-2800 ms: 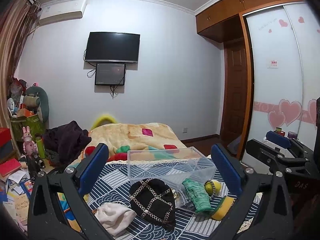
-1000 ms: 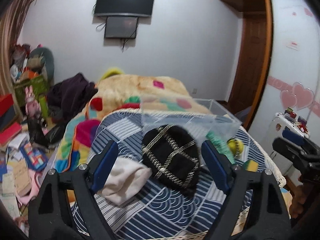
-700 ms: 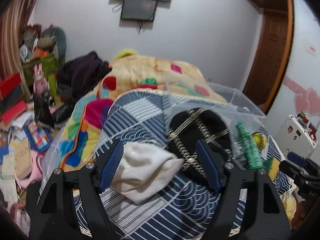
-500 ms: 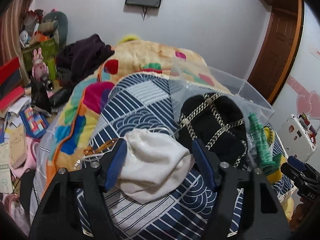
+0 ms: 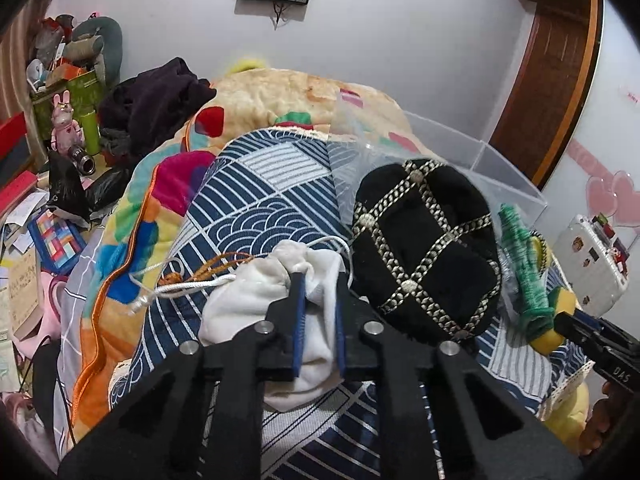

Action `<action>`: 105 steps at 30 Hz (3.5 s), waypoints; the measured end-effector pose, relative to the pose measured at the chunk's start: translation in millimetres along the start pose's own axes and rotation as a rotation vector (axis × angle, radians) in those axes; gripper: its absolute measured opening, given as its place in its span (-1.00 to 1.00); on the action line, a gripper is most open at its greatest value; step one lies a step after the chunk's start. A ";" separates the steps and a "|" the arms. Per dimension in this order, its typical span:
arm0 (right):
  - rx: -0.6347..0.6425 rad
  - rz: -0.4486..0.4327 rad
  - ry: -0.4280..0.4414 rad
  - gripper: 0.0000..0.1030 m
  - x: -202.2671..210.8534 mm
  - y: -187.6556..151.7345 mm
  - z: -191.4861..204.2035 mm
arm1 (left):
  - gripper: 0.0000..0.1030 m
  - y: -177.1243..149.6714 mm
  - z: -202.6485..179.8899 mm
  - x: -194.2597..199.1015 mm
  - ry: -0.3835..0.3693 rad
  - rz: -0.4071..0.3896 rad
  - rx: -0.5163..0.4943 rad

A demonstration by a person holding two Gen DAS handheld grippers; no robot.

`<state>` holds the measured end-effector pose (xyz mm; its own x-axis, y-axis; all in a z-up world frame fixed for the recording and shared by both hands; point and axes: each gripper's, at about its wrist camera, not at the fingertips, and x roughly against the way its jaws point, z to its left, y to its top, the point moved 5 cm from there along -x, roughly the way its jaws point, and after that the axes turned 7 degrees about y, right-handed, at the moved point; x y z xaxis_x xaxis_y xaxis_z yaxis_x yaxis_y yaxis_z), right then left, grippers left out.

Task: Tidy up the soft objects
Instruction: 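Grasp the yellow sponge with the right tool while the left tool grasps the white cloth, then drop the sponge into the clear box with the right tool while the left drops the white cloth in, then grasp the green knit glove with the right tool while the left tool grasps the black cap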

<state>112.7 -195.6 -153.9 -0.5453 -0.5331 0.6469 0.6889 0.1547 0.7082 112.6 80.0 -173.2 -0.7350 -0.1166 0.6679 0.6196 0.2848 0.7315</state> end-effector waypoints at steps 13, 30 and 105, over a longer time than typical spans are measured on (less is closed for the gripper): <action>0.029 -0.103 -0.050 -0.27 20.8 28.1 6.1 | -0.83 30.1 -21.1 39.3 -0.039 -0.131 -0.052; 0.106 -0.306 -0.042 -0.27 31.9 100.0 21.4 | -0.83 93.5 -65.3 55.4 -0.126 -0.279 -0.109; 0.055 -0.030 0.084 0.29 -40.9 61.8 11.8 | 0.34 84.7 -103.7 0.8 -0.131 -0.101 -0.316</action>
<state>172.0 -154.4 -133.3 -0.5215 -0.6060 0.6007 0.6444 0.1817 0.7428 193.1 5.4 -96.5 -0.8132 -0.0002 0.5820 0.5817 -0.0323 0.8128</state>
